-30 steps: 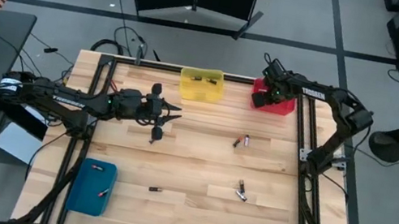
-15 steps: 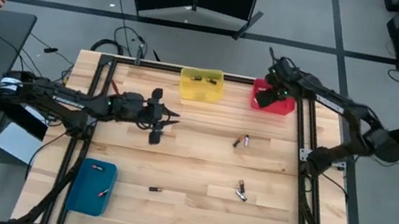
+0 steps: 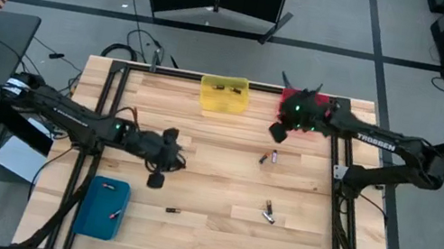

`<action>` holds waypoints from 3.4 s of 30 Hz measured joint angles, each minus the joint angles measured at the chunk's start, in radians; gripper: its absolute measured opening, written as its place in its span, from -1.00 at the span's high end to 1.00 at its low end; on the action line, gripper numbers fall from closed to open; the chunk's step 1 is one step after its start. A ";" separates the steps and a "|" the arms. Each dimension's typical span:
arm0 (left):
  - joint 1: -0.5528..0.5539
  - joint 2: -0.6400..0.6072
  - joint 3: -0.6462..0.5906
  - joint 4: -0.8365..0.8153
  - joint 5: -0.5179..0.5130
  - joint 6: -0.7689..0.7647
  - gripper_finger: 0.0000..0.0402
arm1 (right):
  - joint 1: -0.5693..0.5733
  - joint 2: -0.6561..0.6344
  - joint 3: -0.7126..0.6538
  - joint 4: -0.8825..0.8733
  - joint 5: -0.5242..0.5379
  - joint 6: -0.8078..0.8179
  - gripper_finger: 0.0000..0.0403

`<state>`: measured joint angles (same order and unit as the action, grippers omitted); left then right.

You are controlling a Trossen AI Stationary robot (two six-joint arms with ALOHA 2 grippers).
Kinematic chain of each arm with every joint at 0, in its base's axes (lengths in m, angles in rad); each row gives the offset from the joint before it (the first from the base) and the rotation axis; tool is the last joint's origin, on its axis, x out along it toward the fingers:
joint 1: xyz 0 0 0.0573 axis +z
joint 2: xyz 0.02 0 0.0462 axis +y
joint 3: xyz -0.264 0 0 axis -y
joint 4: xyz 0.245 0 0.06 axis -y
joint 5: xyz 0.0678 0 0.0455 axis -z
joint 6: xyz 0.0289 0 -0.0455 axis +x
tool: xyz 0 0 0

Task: Sort batteries
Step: Put the black-brown battery into the yellow bin

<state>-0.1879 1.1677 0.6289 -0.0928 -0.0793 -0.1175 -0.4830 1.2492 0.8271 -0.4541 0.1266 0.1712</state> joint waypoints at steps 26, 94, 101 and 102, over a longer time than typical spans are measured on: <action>-0.337 0.403 0.020 0.159 -0.067 -0.493 -0.08 | 0.234 0.046 -0.032 0.289 0.066 -0.017 0.95; 0.860 1.031 1.198 -0.640 0.166 0.659 0.77 | 0.304 0.109 -0.032 0.306 0.115 0.027 0.95; 0.877 1.100 1.200 -0.634 0.188 0.667 0.77 | 0.304 0.108 -0.032 0.312 0.118 0.036 0.95; 0.880 1.107 1.201 -0.633 0.189 0.667 0.77 | 0.304 0.108 -0.032 0.313 0.119 0.036 0.95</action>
<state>0.6917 2.2743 1.8294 -0.7261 0.1099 0.5495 -0.1791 1.3575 0.7948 -0.1409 0.2457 0.2073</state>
